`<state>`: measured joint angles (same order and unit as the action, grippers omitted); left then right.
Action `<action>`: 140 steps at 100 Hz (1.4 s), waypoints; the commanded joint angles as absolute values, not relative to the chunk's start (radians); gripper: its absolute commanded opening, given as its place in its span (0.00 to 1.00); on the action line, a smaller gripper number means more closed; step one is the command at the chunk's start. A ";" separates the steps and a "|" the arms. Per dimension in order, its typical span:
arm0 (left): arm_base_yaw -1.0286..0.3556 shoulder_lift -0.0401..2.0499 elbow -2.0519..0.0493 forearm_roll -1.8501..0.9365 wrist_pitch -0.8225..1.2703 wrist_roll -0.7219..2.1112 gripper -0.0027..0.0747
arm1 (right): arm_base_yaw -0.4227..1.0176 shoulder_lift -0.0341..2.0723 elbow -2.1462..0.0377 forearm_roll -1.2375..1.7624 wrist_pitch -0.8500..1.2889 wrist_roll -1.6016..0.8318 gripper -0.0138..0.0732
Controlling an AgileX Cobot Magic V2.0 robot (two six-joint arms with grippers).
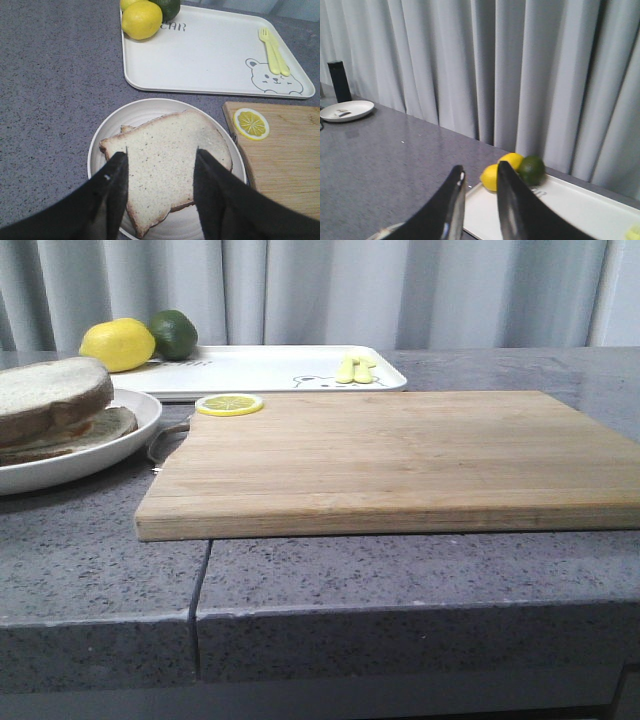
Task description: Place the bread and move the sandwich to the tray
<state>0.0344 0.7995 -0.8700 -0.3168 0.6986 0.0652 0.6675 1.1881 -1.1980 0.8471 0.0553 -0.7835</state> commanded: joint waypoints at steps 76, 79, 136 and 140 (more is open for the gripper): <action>0.034 0.798 -0.903 -0.238 0.695 0.049 0.40 | 0.360 0.571 -0.508 0.827 -0.084 -0.870 0.37; 0.034 0.800 -0.903 -0.223 0.697 0.028 0.40 | 0.360 0.571 -0.505 0.828 -0.085 -0.870 0.37; 0.034 1.099 -0.903 -0.192 0.696 -0.062 0.40 | 0.360 0.572 -0.503 0.838 -0.096 -0.870 0.37; 0.034 1.110 -0.903 -0.192 0.696 -0.065 0.40 | 0.360 0.572 -0.503 0.839 -0.096 -0.870 0.37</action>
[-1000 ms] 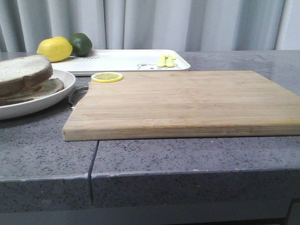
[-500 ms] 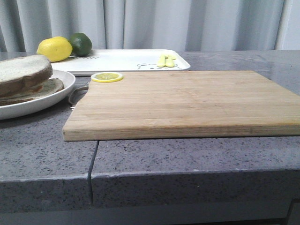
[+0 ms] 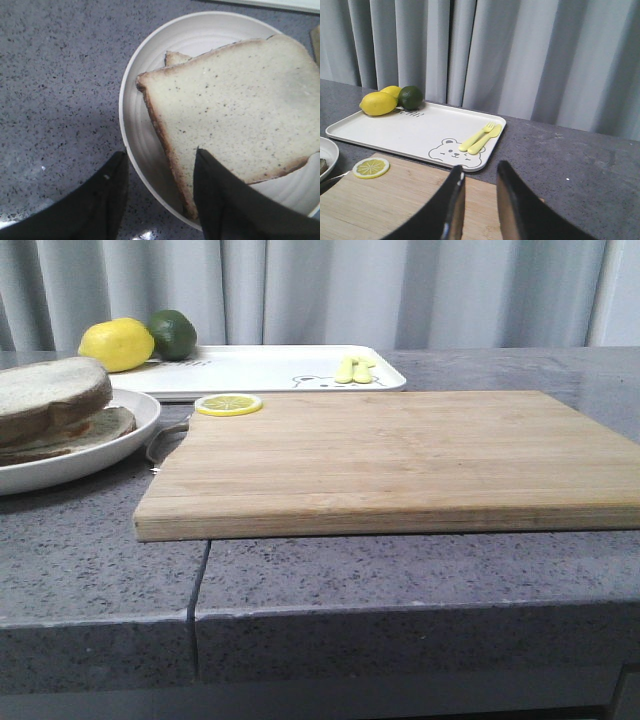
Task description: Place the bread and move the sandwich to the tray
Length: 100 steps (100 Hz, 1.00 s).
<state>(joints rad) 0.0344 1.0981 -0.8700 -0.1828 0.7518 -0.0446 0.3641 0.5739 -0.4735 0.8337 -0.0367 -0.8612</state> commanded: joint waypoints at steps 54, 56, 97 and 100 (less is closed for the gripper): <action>0.034 1.143 -0.903 -0.172 0.632 -0.129 0.40 | 0.360 0.572 -0.503 0.847 -0.096 -0.870 0.37; 0.034 1.143 -0.903 -0.164 0.632 -0.134 0.40 | 0.360 0.572 -0.503 0.847 -0.096 -0.870 0.37; 0.034 1.187 -0.903 -0.078 0.648 -0.194 0.40 | 0.360 0.572 -0.503 0.848 -0.096 -0.870 0.37; 0.034 1.196 -0.903 -0.078 0.650 -0.194 0.40 | 0.360 0.572 -0.503 0.848 -0.096 -0.870 0.37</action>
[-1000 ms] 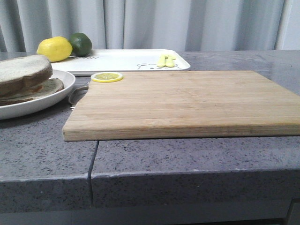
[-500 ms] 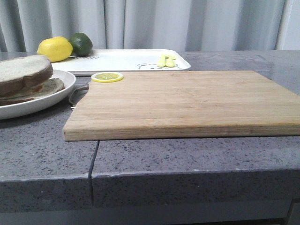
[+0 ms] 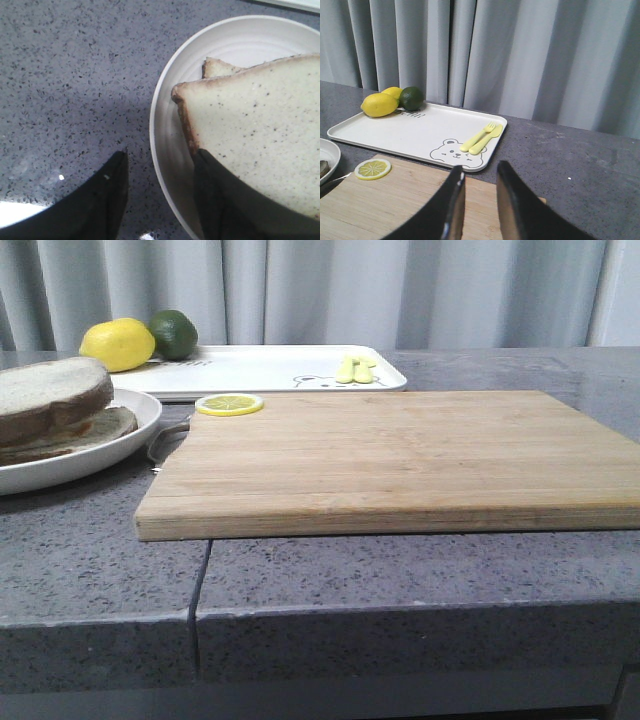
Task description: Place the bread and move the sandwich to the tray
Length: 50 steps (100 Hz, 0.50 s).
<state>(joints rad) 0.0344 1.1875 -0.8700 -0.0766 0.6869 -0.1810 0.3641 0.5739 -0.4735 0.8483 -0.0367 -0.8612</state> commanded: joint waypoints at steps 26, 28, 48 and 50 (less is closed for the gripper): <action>0.034 1.250 -0.903 -0.078 0.637 -0.194 0.40 | 0.360 0.572 -0.503 0.848 -0.096 -0.870 0.37; 0.034 1.257 -0.903 -0.078 0.637 -0.194 0.40 | 0.360 0.572 -0.503 0.848 -0.096 -0.870 0.37; 0.034 1.299 -0.903 -0.089 0.630 -0.194 0.40 | 0.360 0.572 -0.503 0.848 -0.096 -0.870 0.37; 0.034 1.302 -0.903 -0.089 0.630 -0.194 0.40 | 0.360 0.572 -0.503 0.848 -0.096 -0.870 0.37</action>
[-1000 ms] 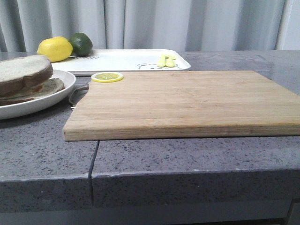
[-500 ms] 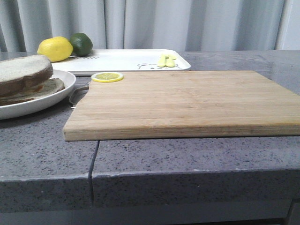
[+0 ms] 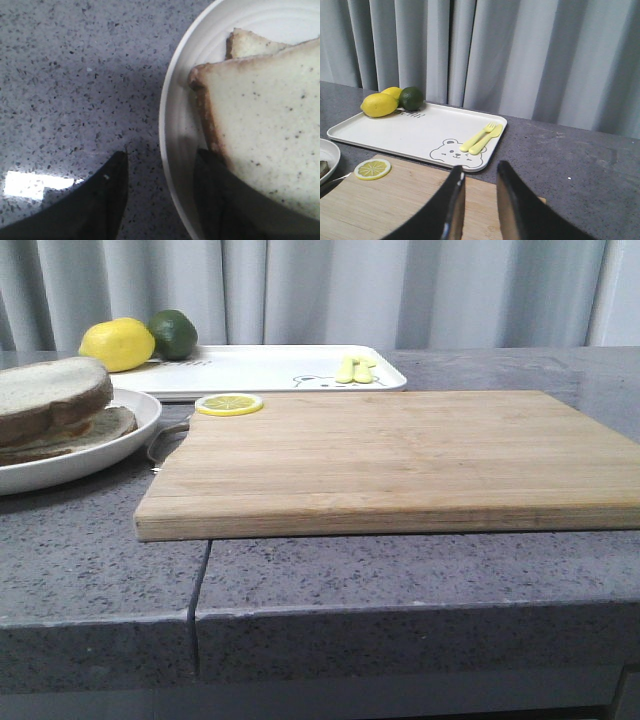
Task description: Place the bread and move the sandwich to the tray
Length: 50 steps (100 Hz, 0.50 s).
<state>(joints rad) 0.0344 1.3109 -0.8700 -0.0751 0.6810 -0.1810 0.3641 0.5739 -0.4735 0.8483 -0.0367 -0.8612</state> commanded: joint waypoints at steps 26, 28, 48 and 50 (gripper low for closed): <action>0.034 1.345 -0.903 -0.090 0.614 -0.194 0.40 | 0.360 0.572 -0.503 0.849 -0.096 -0.870 0.37; 0.034 1.347 -0.903 -0.091 0.614 -0.194 0.40 | 0.360 0.572 -0.503 0.849 -0.096 -0.870 0.37; 0.034 1.372 -0.903 -0.092 0.614 -0.194 0.40 | 0.360 0.572 -0.503 0.849 -0.096 -0.870 0.37; 0.034 1.372 -0.903 -0.092 0.614 -0.194 0.40 | 0.360 0.572 -0.503 0.849 -0.096 -0.870 0.37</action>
